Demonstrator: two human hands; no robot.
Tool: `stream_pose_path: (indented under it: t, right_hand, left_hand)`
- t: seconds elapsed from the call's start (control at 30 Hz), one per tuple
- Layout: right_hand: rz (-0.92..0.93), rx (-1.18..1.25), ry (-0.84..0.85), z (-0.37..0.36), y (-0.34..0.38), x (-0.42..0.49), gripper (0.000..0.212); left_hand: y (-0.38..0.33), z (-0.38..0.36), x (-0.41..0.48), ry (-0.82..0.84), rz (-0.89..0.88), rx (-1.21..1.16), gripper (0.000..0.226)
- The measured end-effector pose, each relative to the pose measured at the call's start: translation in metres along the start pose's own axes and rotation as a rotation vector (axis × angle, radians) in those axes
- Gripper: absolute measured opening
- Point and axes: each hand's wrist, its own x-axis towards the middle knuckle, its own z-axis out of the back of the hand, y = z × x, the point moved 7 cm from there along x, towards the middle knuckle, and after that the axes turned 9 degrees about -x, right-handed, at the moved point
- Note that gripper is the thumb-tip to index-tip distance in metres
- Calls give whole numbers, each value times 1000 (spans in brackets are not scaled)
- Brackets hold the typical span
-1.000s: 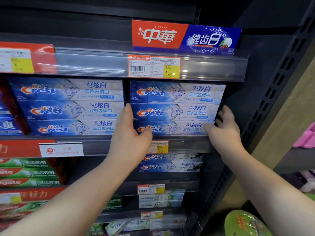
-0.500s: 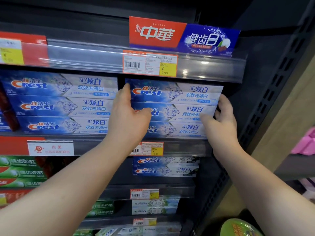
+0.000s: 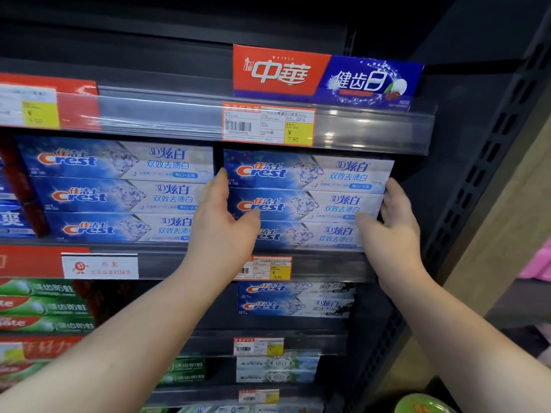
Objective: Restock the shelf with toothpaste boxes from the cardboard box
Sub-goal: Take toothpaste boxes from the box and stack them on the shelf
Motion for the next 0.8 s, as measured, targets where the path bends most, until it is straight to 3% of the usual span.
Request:
stream_pose_path:
  t: [0.47,0.8]
  right_hand:
    - [8,-43,-28,4,3,-4,60]
    - [8,-94,-3,2,-1,-3,56]
  left_hand:
    - [-4,1,-1,1,-14,7,81]
    - [2,2,-2,22,-14,144,66]
